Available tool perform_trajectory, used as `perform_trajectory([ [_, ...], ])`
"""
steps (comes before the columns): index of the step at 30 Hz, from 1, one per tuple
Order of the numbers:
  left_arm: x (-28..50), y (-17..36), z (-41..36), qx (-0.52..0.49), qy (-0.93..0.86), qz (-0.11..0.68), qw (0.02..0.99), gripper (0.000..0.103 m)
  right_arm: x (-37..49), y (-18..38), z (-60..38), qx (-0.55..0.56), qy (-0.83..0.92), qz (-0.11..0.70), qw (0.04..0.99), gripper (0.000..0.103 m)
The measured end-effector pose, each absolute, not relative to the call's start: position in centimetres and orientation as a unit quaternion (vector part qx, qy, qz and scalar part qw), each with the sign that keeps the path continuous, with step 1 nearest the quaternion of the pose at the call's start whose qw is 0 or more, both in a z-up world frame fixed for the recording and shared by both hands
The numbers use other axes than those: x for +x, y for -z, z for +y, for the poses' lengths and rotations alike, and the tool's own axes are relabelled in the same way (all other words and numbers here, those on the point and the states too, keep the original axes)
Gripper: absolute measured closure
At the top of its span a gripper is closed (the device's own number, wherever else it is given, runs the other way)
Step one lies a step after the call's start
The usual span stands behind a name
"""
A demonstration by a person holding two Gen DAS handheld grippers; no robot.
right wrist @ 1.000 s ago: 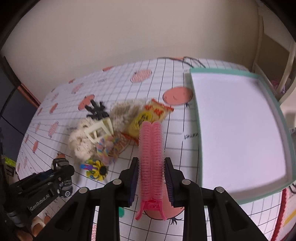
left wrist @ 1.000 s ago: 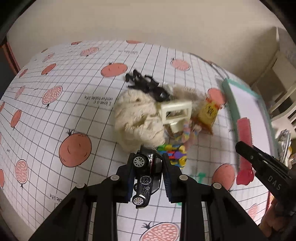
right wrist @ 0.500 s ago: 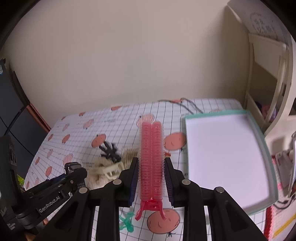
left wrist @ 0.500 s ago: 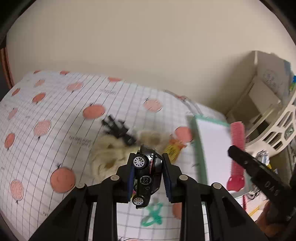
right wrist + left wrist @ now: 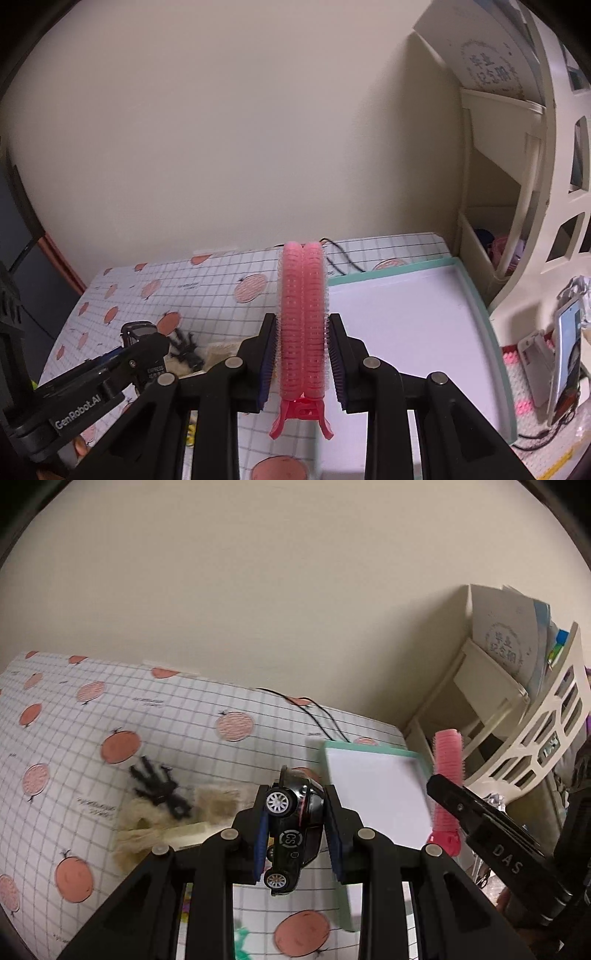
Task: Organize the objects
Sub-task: 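Carry the pink roller and black car over the white tray with both tools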
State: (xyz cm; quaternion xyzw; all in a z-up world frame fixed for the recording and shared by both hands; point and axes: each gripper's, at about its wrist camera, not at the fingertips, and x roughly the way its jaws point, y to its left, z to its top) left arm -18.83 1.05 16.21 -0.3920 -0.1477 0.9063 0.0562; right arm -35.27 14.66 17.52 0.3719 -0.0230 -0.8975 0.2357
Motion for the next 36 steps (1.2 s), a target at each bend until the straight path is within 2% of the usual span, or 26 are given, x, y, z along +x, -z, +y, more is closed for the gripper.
perform_trajectory([
  [12, -23.2, -14.7, 7.0, -0.404, -0.901, -0.129, 0.095, 0.075, -40.3, -14.8, 18.4, 0.38, 0.905, -0.021, 0.192, 0.074],
  [36, -30.4, -5.5, 13.7, -0.464, -0.874, -0.105, 0.101, 0.075, -46.4, -6.3, 21.7, 0.441, 0.886, -0.007, 0.142, 0.074],
])
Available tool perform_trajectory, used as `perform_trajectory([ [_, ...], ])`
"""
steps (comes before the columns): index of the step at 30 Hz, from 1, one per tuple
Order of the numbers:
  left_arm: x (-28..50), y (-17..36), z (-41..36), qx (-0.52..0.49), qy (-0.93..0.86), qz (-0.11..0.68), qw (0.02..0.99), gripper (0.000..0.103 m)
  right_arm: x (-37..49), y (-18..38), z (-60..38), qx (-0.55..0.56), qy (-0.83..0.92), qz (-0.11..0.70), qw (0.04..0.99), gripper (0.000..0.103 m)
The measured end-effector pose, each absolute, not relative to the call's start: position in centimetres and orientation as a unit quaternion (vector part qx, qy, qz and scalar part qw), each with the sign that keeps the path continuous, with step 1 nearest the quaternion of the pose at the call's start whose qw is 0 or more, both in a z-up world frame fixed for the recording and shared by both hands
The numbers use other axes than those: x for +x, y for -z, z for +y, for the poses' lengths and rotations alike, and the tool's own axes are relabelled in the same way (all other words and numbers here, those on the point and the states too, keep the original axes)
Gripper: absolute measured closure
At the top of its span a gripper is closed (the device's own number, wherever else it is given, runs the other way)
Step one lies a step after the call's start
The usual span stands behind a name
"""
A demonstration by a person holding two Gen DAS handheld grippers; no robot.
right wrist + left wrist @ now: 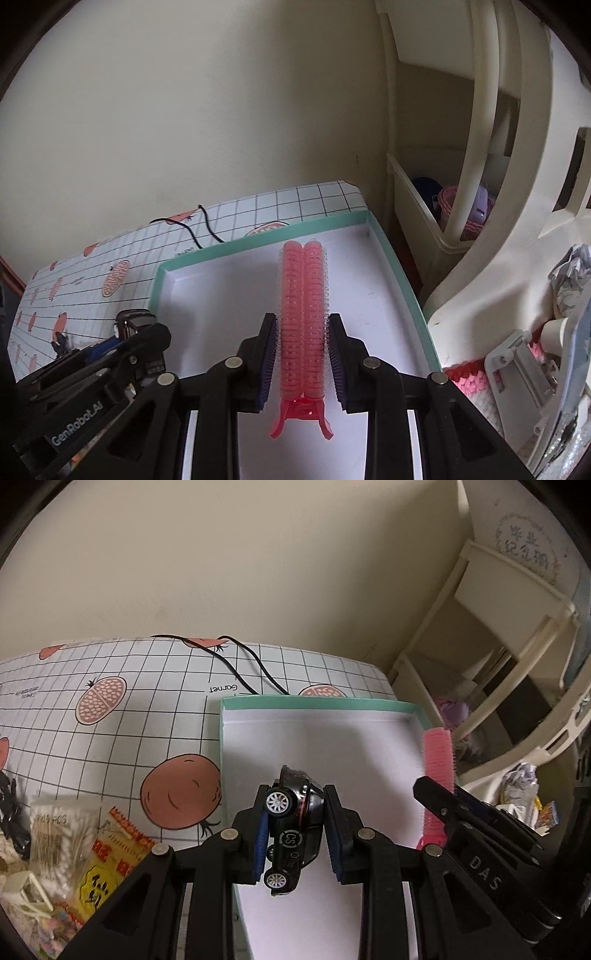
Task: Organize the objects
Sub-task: 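Carry the pink roller and black car over the white tray with both tools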
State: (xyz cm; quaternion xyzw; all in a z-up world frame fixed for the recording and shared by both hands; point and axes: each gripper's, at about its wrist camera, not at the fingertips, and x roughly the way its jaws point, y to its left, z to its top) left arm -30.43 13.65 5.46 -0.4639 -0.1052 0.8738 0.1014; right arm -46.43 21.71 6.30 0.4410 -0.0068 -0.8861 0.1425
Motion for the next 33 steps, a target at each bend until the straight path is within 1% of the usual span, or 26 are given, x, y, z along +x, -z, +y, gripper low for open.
perform_trajectory([
  [17, -32.8, -3.3, 15.1, -0.478, -0.87, -0.086, 0.088, 0.074, -47.9, -4.1, 21.2, 0.463, 0.874, -0.004, 0.143, 0.074],
  [33, -33.0, -2.6, 14.5, -0.488, -0.862, -0.104, 0.085, 0.074, -47.8, -3.8, 20.9, 0.465, 0.873, 0.006, 0.147, 0.073],
])
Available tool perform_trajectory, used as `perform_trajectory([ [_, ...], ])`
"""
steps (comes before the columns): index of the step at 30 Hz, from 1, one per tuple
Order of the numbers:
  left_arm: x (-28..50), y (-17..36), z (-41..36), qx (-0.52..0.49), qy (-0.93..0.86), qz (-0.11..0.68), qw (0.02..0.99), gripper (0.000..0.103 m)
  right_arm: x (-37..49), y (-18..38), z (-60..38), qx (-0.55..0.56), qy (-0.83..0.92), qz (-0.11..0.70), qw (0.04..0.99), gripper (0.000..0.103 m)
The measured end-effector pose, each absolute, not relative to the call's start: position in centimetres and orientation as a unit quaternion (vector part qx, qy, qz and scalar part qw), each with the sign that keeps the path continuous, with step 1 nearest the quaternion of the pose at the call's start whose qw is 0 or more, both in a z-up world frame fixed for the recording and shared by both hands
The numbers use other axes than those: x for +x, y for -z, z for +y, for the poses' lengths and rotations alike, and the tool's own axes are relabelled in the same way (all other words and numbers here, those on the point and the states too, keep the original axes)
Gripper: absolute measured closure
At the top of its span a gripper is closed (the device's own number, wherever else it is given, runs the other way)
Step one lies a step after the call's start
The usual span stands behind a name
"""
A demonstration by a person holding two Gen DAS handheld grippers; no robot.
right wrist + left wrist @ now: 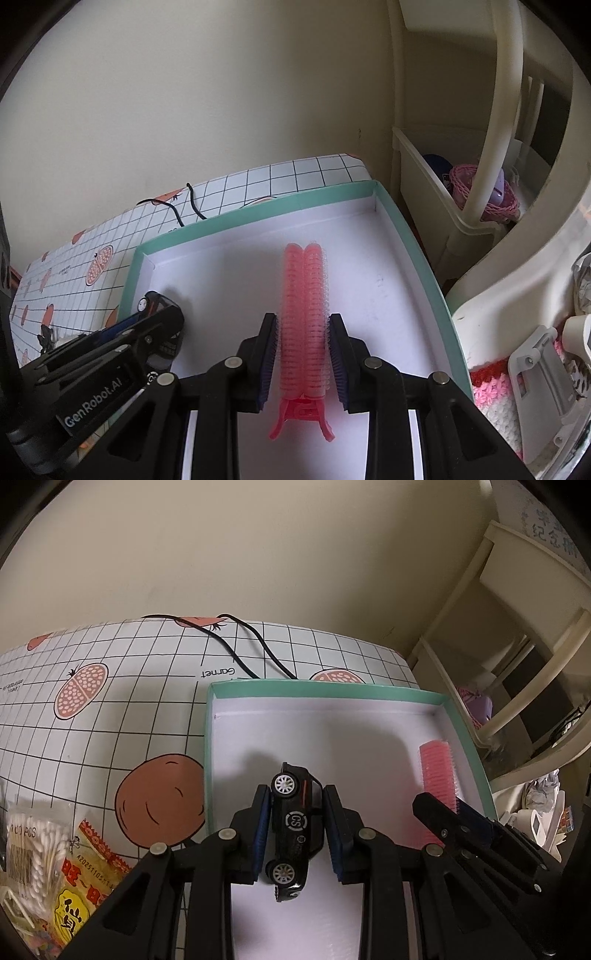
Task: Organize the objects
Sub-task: 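Carry the pink roller and black car over the white tray with both tools, then open the right tool to drop the roller while the left tool releases the car in the tray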
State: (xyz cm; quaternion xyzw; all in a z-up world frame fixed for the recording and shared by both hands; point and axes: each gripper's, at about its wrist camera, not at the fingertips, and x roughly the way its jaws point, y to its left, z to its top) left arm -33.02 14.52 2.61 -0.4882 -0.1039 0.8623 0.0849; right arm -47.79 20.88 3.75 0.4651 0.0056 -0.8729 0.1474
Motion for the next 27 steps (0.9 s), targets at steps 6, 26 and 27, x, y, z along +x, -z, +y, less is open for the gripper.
perform_trajectory([
  [6, -32.9, -3.1, 14.0, -0.486, -0.864, -0.105, 0.08, 0.069, -47.7, -4.0, 21.0, 0.461, 0.875, 0.011, 0.146, 0.069],
  [26, -32.0, -5.2, 12.4, -0.462, -0.881, -0.091, 0.051, 0.044, -47.0, -6.2, 21.2, 0.445, 0.881, 0.016, 0.162, 0.058],
  [27, -32.0, -5.1, 12.3, -0.463, -0.88, -0.091, 0.048, 0.043, -47.0, -6.2, 21.2, 0.445, 0.881, 0.015, 0.162, 0.055],
])
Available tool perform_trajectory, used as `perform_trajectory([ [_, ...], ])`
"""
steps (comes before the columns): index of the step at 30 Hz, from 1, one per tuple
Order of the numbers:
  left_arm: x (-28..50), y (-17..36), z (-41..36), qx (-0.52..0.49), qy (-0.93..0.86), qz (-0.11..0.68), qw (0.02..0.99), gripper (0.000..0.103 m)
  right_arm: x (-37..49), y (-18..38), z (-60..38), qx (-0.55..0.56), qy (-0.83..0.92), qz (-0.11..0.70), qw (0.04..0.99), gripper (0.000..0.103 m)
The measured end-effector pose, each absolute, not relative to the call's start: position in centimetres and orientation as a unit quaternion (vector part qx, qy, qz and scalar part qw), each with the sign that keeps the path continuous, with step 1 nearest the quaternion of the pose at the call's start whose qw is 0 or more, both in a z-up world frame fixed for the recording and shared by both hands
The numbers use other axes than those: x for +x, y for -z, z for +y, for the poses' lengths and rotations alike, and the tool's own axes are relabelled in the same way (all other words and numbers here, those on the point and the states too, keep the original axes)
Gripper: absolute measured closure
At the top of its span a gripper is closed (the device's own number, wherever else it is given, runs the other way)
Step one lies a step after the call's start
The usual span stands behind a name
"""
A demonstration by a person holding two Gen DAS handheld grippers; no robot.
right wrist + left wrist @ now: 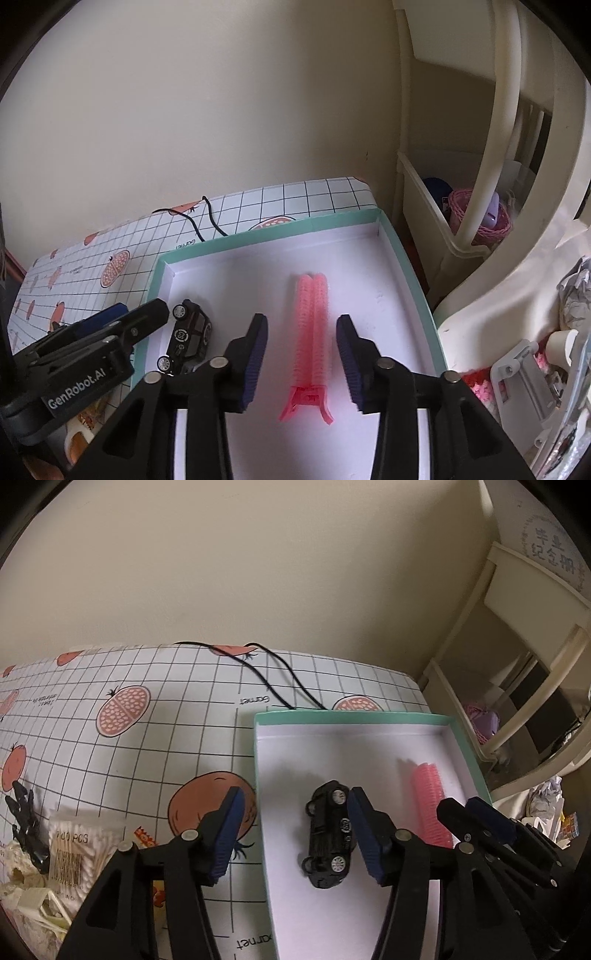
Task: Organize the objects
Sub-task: 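Open the right tool to drop the roller while the left tool releases the car in the tray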
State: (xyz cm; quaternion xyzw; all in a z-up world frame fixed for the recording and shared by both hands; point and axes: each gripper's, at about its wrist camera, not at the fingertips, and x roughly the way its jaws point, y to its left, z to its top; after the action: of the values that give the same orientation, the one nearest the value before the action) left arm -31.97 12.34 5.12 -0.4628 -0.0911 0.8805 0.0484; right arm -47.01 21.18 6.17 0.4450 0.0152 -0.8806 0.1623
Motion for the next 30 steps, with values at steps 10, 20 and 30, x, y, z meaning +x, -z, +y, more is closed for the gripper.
perform_trajectory([
  [10, -31.6, -4.9, 11.2, -0.459, -0.883, -0.092, 0.019, 0.015, -46.8, -5.8, 21.1, 0.448, 0.879, 0.018, 0.162, 0.029],
  [20, -31.1, -4.8, 9.6, -0.443, -0.891, -0.099, -0.015, 0.0, -46.6, -5.7, 20.6, 0.445, 0.879, 0.026, 0.17, 0.004],
  [30, -30.3, -4.9, 8.3, -0.44, -0.891, -0.107, -0.029, 0.0, -46.0, -5.8, 19.9, 0.442, 0.878, 0.036, 0.182, 0.0],
])
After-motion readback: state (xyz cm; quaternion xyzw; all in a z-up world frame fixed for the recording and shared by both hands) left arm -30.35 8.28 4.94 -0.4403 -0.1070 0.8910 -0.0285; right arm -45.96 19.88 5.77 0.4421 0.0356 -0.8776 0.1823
